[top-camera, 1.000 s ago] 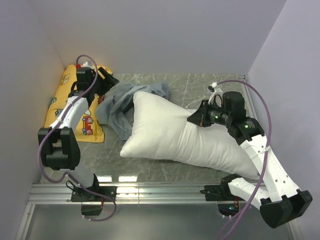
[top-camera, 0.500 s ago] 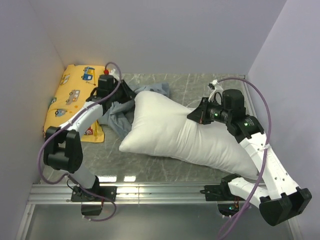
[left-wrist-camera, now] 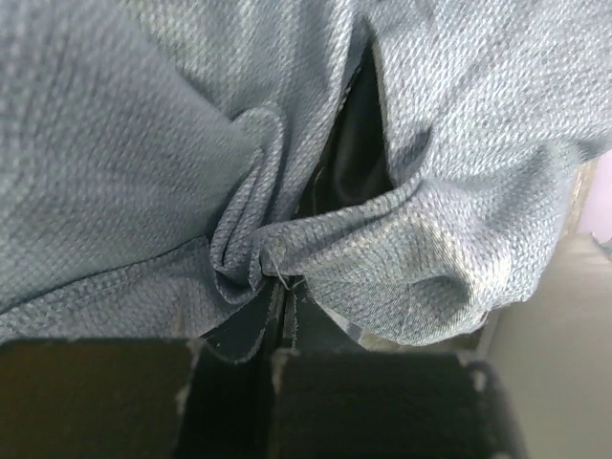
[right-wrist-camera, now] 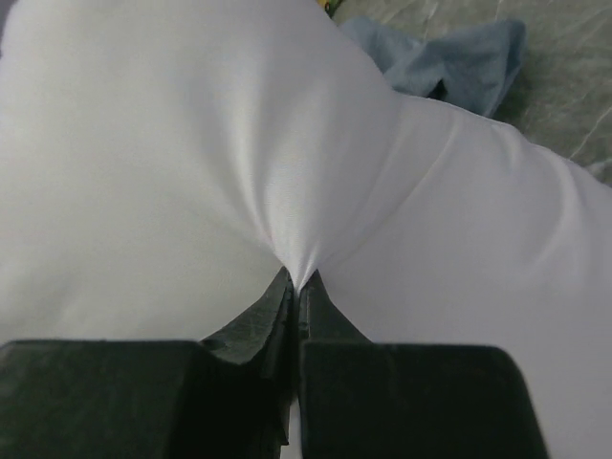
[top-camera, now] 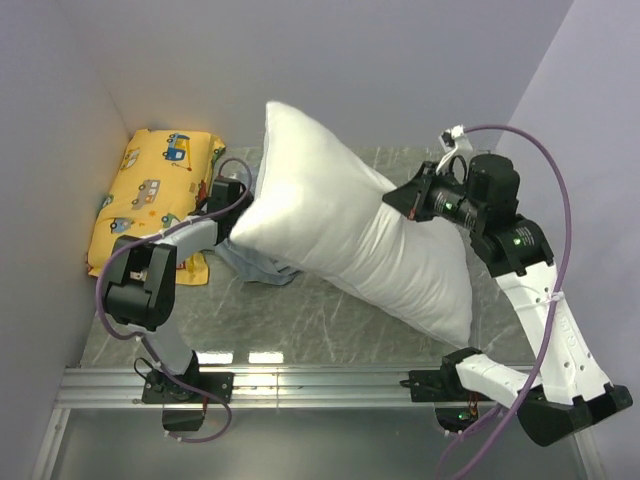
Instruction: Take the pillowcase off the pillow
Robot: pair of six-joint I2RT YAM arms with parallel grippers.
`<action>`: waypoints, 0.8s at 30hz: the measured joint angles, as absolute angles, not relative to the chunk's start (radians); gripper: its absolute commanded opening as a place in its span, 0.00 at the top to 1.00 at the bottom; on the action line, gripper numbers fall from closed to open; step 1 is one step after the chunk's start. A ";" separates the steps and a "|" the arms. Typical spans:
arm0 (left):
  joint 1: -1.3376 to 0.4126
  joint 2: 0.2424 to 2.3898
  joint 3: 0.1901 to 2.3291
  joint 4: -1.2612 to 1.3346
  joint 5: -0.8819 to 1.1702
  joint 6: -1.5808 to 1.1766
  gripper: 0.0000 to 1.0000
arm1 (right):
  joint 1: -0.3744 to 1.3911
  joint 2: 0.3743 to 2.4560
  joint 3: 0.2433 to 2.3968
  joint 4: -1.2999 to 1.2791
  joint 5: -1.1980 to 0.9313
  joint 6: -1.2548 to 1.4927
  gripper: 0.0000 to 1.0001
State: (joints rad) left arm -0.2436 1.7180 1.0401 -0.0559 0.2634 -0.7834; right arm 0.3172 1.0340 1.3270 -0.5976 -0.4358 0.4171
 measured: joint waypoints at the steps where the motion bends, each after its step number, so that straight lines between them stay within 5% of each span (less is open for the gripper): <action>1: -0.244 1.718 1.031 -0.048 0.263 -0.785 0.98 | 0.316 1.047 1.356 -0.595 -0.422 0.422 1.00; 10: -0.253 1.581 0.868 0.007 0.260 -0.827 0.75 | 0.316 1.254 1.385 -0.459 -0.246 0.470 1.00; 23: -0.263 1.136 0.835 -0.096 0.187 -0.765 0.59 | 0.353 1.589 1.157 -0.074 -0.098 0.584 1.00; 24: -0.263 1.102 0.835 -0.115 0.179 -0.748 0.57 | 0.355 1.588 1.155 -0.057 -0.098 0.585 0.92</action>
State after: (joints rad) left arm -0.2634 1.1023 0.8349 -0.1150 0.1787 -0.7483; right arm 0.3553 1.5879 1.1553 -0.0566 -0.0982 0.5854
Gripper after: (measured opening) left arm 0.398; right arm 0.023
